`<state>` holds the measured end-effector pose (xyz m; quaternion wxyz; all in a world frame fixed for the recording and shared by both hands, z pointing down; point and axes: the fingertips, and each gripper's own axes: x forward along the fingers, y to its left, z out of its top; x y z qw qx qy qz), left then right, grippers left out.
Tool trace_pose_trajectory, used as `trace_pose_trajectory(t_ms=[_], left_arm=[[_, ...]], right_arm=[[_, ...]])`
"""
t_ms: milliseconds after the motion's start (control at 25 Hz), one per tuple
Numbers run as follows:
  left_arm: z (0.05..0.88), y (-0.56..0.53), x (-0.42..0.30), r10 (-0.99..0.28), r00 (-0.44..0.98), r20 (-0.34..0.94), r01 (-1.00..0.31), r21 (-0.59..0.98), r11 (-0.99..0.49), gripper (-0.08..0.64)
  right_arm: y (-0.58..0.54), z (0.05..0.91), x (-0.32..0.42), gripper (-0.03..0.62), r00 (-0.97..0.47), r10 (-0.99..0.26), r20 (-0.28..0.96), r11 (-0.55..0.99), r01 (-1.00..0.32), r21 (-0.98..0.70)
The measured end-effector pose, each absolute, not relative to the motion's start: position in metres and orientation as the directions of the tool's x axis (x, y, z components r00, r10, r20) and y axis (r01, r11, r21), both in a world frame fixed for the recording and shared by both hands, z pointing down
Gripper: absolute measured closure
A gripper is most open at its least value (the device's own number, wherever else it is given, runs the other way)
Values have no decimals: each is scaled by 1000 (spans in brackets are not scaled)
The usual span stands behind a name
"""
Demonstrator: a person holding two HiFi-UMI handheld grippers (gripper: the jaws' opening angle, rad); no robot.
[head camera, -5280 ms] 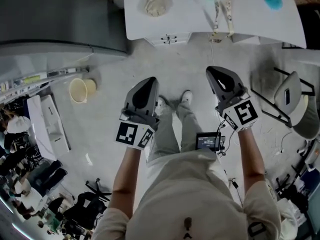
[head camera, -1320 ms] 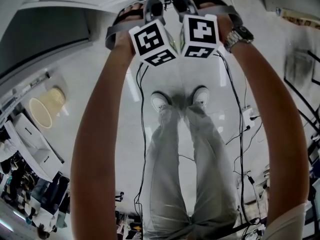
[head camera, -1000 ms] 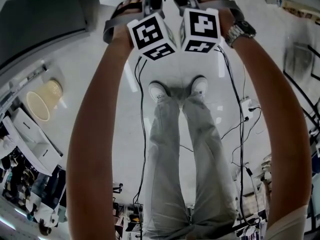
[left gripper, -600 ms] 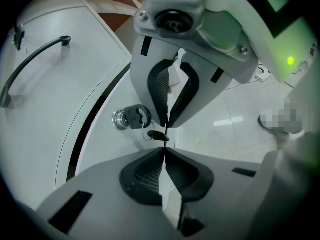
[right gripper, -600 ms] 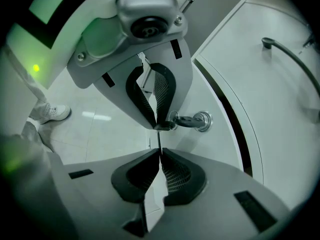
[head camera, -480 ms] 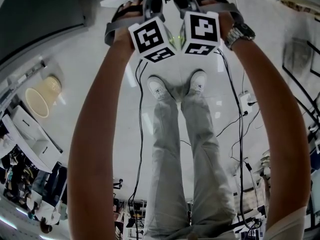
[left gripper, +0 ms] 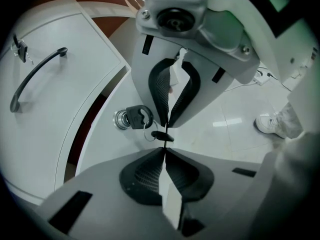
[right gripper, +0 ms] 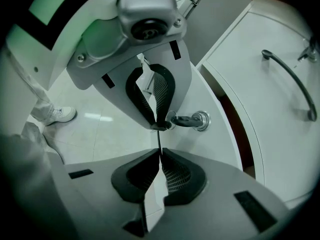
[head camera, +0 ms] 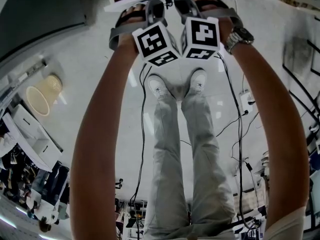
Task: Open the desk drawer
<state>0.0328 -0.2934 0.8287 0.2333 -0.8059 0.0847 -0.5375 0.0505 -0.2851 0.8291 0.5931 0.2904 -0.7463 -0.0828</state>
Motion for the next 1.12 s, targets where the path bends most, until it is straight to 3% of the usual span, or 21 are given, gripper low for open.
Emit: trace_pose_trajectory(t_ms=[560, 800, 1000, 1120], left_arm=[[826, -288, 32, -385, 409, 827, 81, -453, -888, 537], [819, -277, 33, -375, 455, 808, -7, -418, -909, 493], [811, -263, 23, -367, 475, 800, 23, -428, -903, 466], [797, -262, 18, -396, 505, 767, -67, -422, -904, 468]], right_arm=[[-280, 826, 50, 554, -136, -533, 835, 816, -345, 464], [-265, 817, 61, 552, -160, -547, 822, 778, -460, 428], [-250, 808, 67, 552, -196, -540, 818, 788, -460, 409], [-246, 797, 62, 552, -222, -555, 801, 766, -511, 389]])
